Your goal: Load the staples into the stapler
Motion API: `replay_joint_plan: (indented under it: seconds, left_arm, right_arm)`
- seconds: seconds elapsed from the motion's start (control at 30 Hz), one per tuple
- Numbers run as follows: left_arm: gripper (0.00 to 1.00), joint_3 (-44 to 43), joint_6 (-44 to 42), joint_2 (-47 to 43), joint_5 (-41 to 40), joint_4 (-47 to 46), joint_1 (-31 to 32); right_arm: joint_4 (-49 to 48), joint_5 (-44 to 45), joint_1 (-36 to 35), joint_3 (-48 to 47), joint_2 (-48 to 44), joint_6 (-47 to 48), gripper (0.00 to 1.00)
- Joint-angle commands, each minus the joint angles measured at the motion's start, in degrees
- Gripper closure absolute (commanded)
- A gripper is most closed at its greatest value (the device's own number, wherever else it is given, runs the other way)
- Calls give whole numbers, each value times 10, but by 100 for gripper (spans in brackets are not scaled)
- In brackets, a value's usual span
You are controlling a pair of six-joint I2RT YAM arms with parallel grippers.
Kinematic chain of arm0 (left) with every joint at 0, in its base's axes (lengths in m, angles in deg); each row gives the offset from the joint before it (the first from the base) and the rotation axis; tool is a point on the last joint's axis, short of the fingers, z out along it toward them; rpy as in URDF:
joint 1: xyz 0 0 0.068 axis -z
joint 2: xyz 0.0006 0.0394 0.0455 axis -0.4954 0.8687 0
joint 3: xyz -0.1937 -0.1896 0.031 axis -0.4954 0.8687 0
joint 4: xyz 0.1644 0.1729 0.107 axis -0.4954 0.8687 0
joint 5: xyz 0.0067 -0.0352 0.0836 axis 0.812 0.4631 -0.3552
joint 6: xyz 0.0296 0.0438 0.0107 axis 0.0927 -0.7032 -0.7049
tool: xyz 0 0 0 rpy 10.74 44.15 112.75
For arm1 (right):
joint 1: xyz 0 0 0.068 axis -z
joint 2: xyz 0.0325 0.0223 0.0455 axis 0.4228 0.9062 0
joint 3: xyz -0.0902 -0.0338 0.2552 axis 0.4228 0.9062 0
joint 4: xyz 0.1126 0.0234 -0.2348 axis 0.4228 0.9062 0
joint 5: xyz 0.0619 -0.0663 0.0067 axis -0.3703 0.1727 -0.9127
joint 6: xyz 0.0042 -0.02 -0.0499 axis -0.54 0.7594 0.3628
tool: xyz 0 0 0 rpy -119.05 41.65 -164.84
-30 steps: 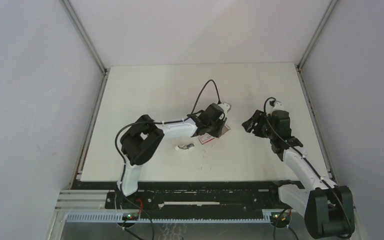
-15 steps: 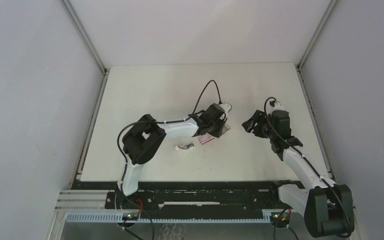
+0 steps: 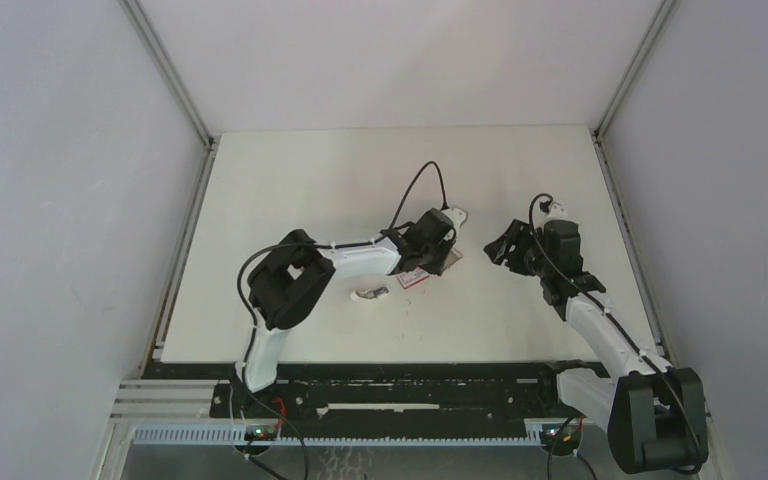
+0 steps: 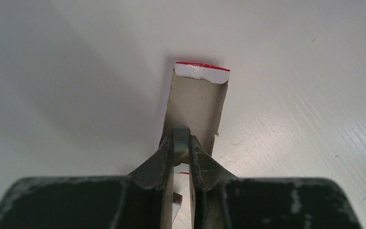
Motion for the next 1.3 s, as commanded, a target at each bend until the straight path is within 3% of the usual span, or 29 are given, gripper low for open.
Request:
replay_joint_plan:
  seconds: [0.0,0.43,0.6,0.9,1.27]
  left_arm:
    - [85,-10,-2,-14,9,-4,4]
    - [88,82,54,-155,71,-82,-10]
    - [89,139,78,-217,114,-119,-24]
    - [88,277,140,-382,232,-262,-37]
    - [87,382,188,-540,326,-395,-42]
  right_arm:
    - [-28,-5,6,0,-3,-7,40]
    - [-16,-58,29,0,-81,-9,39]
    - [-42,-151,34,1,-106,-9,37]
    - [-201,-365,24,22,-145,-108,27]
    - [-383,-339,-104,41,-156,-207,27]
